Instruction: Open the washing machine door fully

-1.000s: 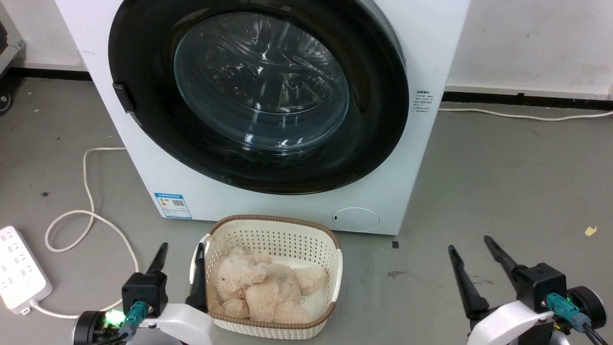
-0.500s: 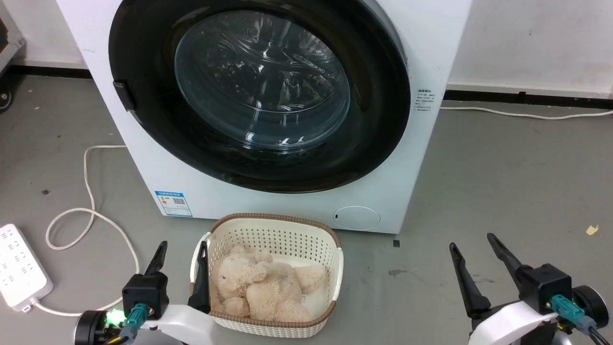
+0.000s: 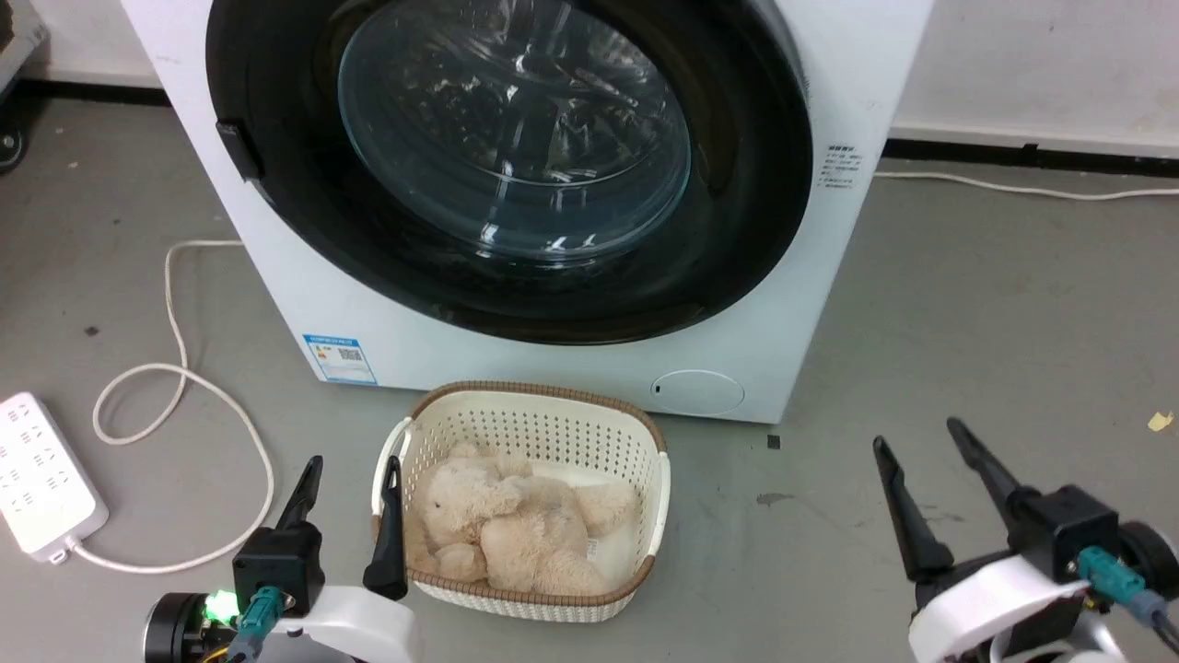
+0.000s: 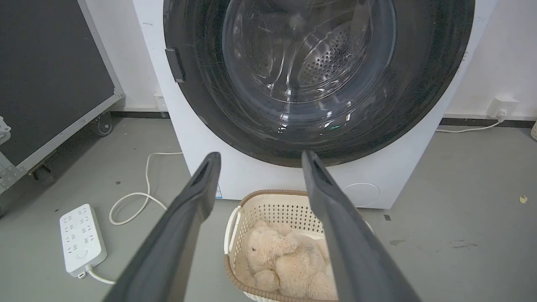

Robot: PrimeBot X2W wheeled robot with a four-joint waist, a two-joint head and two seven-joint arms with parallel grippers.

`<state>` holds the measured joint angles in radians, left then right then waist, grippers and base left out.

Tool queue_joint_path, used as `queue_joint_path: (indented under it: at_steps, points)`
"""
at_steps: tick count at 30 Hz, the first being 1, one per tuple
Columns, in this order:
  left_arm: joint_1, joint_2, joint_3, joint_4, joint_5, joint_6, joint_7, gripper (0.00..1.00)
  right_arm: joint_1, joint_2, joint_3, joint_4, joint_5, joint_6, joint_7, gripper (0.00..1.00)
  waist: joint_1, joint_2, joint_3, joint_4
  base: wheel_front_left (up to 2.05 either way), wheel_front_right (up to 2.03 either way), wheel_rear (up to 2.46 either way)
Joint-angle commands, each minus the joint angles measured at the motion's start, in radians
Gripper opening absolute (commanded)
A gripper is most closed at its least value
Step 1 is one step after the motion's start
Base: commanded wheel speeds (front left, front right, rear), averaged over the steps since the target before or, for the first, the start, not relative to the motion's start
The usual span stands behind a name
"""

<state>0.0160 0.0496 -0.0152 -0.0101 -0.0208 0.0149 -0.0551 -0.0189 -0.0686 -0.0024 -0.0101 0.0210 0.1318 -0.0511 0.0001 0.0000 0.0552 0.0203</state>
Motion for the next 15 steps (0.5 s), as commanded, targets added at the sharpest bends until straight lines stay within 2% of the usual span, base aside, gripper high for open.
queue_joint_path:
  at_steps: [1,11,14,15]
  points:
    - [-0.012,0.0,0.001,-0.008,-0.006,0.002,-0.011,1.0,-0.025,-0.01,0.0,-0.004,0.012,0.0,-0.007,1.0,-0.0001,0.0,0.01,0.005,0.0,0.0,0.0]
    - [-0.031,0.0,-0.007,-0.022,-0.011,0.005,-0.031,1.0,-0.11,-0.049,0.01,-0.005,0.062,0.0,0.004,1.0,-0.0001,0.0,0.059,0.029,0.0,0.0,0.0]
    - [-0.036,0.0,-0.01,-0.026,-0.018,0.009,-0.038,1.0,-0.143,-0.06,0.009,-0.003,0.088,0.0,0.017,0.0,-0.0001,0.0,0.075,0.038,0.0,0.0,0.0]
    - [-0.038,0.0,-0.011,-0.027,-0.02,0.01,-0.04,1.0,-0.155,-0.062,0.007,-0.003,0.098,0.0,0.021,0.0,-0.0001,0.0,0.08,0.041,0.0,0.0,0.0]
